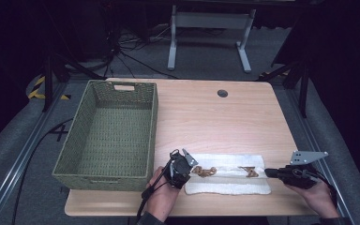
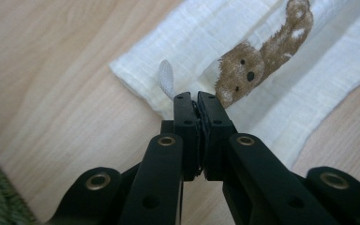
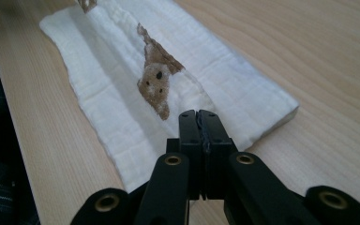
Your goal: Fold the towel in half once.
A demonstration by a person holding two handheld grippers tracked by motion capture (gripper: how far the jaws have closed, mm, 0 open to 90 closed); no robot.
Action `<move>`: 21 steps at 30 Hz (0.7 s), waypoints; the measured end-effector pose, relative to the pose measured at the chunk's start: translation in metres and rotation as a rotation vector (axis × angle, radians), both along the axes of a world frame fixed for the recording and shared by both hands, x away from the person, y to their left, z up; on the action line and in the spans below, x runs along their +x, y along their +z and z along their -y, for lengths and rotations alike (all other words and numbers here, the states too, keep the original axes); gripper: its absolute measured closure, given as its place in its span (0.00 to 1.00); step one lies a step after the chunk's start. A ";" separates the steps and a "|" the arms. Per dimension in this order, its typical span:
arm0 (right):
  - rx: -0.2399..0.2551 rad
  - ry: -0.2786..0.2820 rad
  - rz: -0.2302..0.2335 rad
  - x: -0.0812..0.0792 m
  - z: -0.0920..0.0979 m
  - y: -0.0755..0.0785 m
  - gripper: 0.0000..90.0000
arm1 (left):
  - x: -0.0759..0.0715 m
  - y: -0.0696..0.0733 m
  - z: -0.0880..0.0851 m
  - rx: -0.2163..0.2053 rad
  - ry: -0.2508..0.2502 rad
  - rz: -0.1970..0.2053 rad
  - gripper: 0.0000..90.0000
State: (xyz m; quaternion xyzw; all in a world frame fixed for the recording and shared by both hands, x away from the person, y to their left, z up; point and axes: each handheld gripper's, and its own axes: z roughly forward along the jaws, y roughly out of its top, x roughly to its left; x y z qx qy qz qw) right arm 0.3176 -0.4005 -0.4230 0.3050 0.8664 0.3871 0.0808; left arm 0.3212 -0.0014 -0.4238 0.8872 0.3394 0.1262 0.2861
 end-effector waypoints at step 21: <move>-0.007 0.021 0.013 0.005 -0.008 0.002 0.90 | 0.008 0.012 0.003 -0.103 -0.054 -0.004 0.89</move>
